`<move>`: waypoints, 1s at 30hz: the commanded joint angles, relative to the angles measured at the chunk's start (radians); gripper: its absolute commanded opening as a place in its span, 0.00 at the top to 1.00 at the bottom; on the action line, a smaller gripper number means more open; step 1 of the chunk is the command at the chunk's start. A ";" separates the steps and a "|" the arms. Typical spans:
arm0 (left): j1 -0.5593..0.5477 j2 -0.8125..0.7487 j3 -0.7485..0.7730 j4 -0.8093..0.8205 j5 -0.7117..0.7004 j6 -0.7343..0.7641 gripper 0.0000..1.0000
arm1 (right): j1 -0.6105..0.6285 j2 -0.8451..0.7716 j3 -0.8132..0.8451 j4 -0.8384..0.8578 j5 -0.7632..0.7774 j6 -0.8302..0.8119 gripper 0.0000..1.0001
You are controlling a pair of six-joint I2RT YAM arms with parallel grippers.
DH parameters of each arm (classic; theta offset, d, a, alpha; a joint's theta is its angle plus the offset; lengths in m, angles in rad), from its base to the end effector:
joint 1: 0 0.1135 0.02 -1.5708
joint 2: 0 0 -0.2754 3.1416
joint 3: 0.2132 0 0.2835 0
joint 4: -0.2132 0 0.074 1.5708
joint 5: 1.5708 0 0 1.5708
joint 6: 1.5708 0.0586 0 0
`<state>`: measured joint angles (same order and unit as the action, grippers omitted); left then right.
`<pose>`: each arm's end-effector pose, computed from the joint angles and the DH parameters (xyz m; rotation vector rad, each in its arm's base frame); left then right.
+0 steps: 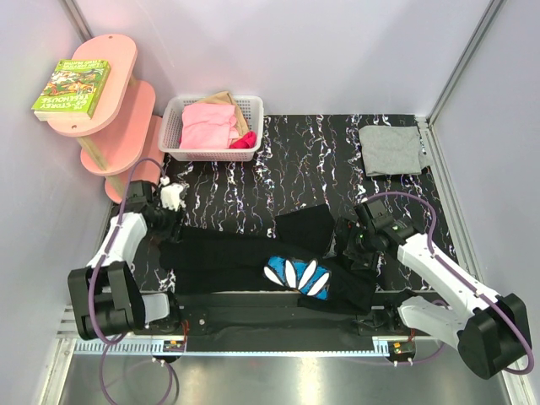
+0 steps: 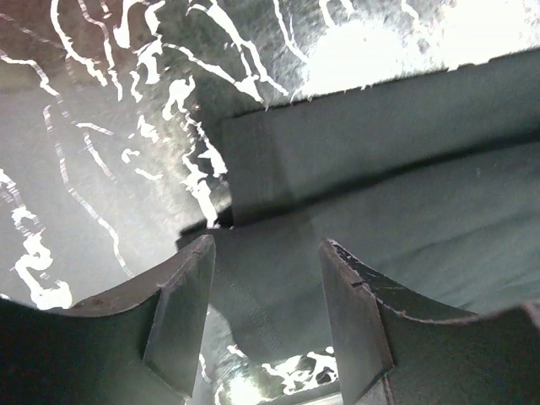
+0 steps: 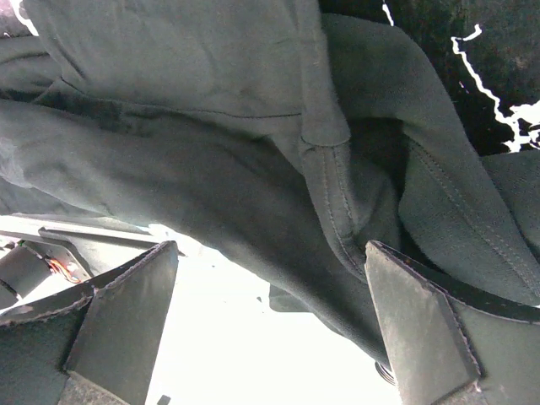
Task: Fold and stack the t-shirts
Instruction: Flatten out the tshirt
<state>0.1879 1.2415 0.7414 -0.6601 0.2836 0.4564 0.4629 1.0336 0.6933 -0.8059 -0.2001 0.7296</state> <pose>0.2534 0.0315 0.1744 0.4343 2.6246 -0.1848 0.1867 0.1062 0.1944 0.3172 2.8274 0.5806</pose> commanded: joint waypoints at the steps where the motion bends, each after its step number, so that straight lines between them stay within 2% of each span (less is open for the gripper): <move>1: -0.019 0.045 0.046 0.066 0.068 -0.045 0.43 | 0.008 -0.004 0.022 -0.015 0.031 0.001 0.00; 10: -0.041 0.167 0.073 0.119 0.039 -0.038 0.49 | 0.010 0.020 0.022 0.000 0.053 0.002 0.00; 13: -0.042 0.200 0.092 0.117 0.042 -0.044 0.71 | 0.008 0.035 0.022 0.011 0.057 0.004 0.00; 14: -0.042 0.199 0.093 0.117 0.046 -0.044 0.86 | 0.008 0.039 0.018 0.014 0.059 0.004 0.00; 16: -0.044 0.190 0.092 0.117 0.054 -0.044 0.99 | 0.008 0.051 0.017 0.024 0.067 0.005 0.00; 19: -0.044 0.171 0.098 0.103 0.061 -0.039 1.00 | 0.008 0.074 0.017 0.040 0.082 -0.002 0.00; 24: -0.044 0.128 0.098 0.085 0.062 -0.028 1.00 | 0.008 0.156 0.077 0.048 0.238 -0.051 0.00; 30: -0.044 0.111 0.078 0.083 0.051 -0.013 1.00 | 0.008 0.293 0.126 0.106 0.246 -0.075 0.00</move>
<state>0.1482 1.3869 0.7990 -0.5850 0.3183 0.4206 0.4641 1.2625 0.7727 -0.7658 -0.0105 0.6853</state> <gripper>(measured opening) 0.008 0.994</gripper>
